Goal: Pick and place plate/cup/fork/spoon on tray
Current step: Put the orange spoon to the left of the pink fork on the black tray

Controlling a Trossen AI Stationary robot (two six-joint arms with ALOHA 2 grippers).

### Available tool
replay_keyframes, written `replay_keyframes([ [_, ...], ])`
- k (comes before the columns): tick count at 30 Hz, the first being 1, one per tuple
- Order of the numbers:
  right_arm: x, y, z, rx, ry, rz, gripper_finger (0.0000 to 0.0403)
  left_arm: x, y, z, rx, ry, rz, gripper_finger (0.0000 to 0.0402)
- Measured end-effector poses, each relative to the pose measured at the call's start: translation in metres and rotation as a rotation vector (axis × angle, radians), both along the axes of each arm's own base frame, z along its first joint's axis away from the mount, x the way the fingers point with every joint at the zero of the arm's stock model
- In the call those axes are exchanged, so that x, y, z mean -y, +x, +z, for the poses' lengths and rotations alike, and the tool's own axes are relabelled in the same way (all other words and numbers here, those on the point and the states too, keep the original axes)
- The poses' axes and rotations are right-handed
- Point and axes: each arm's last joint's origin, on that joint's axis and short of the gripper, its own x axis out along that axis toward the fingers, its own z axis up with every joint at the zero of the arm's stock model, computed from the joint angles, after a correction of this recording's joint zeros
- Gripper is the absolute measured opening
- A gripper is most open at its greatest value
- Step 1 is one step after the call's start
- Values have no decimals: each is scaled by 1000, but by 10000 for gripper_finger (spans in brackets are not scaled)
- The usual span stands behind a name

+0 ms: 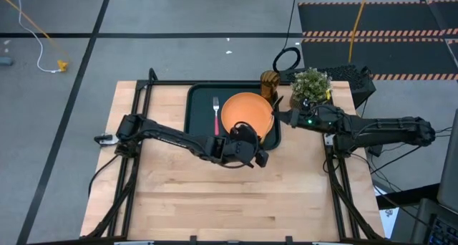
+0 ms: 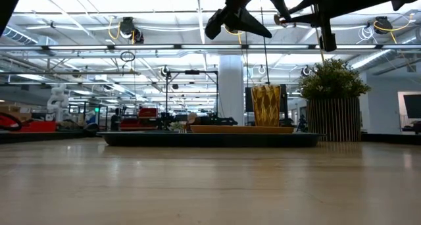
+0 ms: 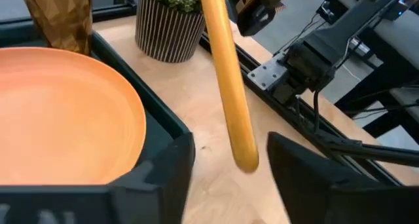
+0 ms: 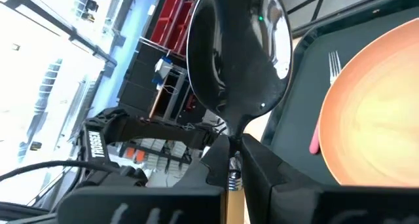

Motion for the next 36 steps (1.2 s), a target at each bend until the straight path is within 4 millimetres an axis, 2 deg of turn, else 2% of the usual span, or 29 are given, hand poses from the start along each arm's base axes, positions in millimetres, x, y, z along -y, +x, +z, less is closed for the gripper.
replay_keyframes([
  [10, 2, 0, 0, 6, 0, -56, 9, -16, 1, 3, 17, -26, 37, 30],
  [13, 1, 0, 5, 37, -35, -42, 15, -25, -1, 12, 45, -71, 28, 28],
  [16, 1, 0, 9, 80, -43, -25, 38, -34, -8, 29, 77, -102, 7, 28],
  [23, 0, 0, 28, 257, -138, 6, 122, -69, -41, 89, 175, -109, -38, 28],
  [26, -1, -2, 38, 341, -198, 3, 149, -86, -51, 114, 288, -151, -124, 28],
  [28, -1, -3, 44, 399, -251, -11, 162, -95, -50, 125, 390, -150, -213, 28],
  [31, -1, -4, 54, 489, -359, -49, 176, -101, -48, 134, 479, -140, -341, 28],
  [36, 0, -3, 63, 519, -429, -100, 189, -100, -34, 126, 531, -146, -430, 28],
])
